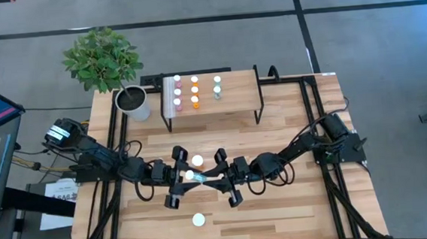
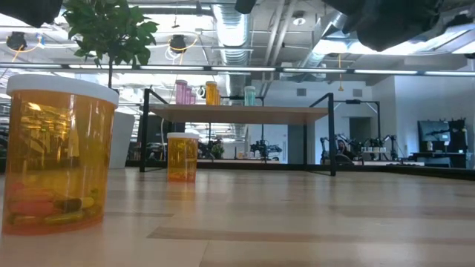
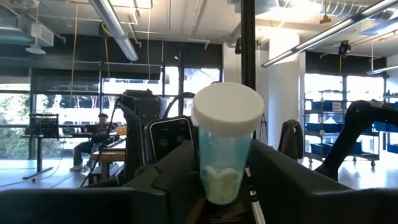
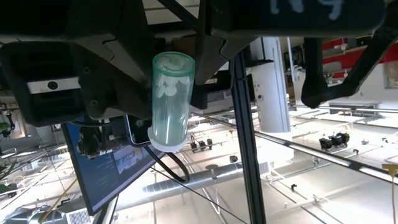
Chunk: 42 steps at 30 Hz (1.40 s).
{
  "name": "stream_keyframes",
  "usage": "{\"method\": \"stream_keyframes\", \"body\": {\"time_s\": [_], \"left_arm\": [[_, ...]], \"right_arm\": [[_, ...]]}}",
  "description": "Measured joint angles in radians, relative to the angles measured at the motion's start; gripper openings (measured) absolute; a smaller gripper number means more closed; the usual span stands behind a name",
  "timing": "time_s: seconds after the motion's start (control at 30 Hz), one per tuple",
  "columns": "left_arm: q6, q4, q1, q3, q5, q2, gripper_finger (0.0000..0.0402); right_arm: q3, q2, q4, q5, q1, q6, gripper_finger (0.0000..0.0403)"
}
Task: Pick and place medicine bottles onto shelf by color
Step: Put the blue pill bottle on the shelf aligned with the other blue pill bottles
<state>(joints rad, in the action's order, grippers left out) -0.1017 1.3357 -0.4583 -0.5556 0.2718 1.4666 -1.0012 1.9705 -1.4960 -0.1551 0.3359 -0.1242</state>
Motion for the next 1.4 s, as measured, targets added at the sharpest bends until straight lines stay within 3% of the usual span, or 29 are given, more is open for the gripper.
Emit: {"method": "stream_keyframes", "body": {"time_s": [0.33, 0.63, 0.83, 0.97, 1.13, 1.4], "left_arm": [[0.026, -0.007, 0.0, 0.0, 0.003, 0.0, 0.0084], [0.064, -0.098, 0.0, 0.001, 0.065, -0.026, 0.0086], [0.114, -0.371, 0.0, 0.001, 0.091, -0.17, 0.0087], [0.183, -0.697, 0.0, 0.0, 0.092, -0.304, 0.0087], [0.318, -1.087, 0.0, 0.002, 0.101, -0.405, 0.0087], [0.377, -1.16, 0.001, 0.002, 0.092, -0.393, 0.0087]], "right_arm": [[0.0, 0.0, 0.006, 0.0, 0.0, -0.007, 0.0115], [0.001, -0.007, 0.1, -0.004, -0.011, -0.034, 0.0181], [0.001, -0.065, 0.322, -0.004, -0.024, -0.053, 0.0215], [0.001, -0.147, 0.558, -0.012, -0.026, -0.075, 0.0218], [0.001, -0.218, 0.716, -0.131, -0.011, -0.076, 0.0215], [-0.024, -0.204, 0.706, -0.157, -0.022, -0.035, 0.0223]]}}
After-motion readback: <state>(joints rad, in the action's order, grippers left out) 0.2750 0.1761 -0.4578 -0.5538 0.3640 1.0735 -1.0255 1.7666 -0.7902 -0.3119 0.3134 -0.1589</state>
